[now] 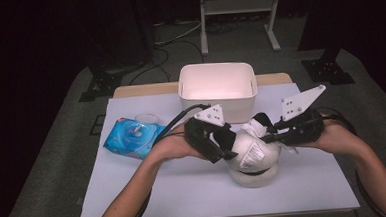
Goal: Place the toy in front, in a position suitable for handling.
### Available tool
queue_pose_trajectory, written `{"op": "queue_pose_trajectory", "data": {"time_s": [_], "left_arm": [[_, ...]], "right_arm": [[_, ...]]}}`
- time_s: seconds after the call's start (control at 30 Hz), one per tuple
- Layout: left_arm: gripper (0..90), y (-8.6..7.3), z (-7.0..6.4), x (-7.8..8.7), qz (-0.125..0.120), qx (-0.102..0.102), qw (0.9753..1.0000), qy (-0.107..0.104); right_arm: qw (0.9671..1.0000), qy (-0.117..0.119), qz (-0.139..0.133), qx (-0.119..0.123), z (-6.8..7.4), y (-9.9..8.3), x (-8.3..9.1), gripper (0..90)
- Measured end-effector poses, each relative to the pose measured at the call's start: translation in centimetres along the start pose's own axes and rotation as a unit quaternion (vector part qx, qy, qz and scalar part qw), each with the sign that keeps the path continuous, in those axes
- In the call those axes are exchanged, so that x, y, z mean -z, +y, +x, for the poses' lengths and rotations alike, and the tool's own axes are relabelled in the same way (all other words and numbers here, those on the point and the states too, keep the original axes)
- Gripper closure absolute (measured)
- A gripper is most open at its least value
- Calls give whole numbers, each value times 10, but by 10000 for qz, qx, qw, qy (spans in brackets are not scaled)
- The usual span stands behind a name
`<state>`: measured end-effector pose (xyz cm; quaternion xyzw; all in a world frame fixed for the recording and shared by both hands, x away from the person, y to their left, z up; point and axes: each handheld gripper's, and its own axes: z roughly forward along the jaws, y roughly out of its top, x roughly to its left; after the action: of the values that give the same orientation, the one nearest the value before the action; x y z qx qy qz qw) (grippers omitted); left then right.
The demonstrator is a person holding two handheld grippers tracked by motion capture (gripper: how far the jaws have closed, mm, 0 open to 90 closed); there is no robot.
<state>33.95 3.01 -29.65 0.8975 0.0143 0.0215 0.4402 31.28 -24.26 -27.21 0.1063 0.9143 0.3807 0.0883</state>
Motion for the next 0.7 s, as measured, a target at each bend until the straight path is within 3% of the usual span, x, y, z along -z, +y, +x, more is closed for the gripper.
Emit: {"op": "queue_pose_trajectory", "data": {"time_s": [0.3,0.53,0.7], "left_arm": [[127,-8,1,2,-183,58,9998,7],[126,-10,0,3,6,129,9999,73],[123,-18,3,-4,30,246,9997,-3]], "right_arm": [[9998,28,-105,-159,-2,-12,7,778],[9997,-42,-92,-207,-1,-20,12,779],[9994,-135,-115,-300,-3,-27,17,779]]}}
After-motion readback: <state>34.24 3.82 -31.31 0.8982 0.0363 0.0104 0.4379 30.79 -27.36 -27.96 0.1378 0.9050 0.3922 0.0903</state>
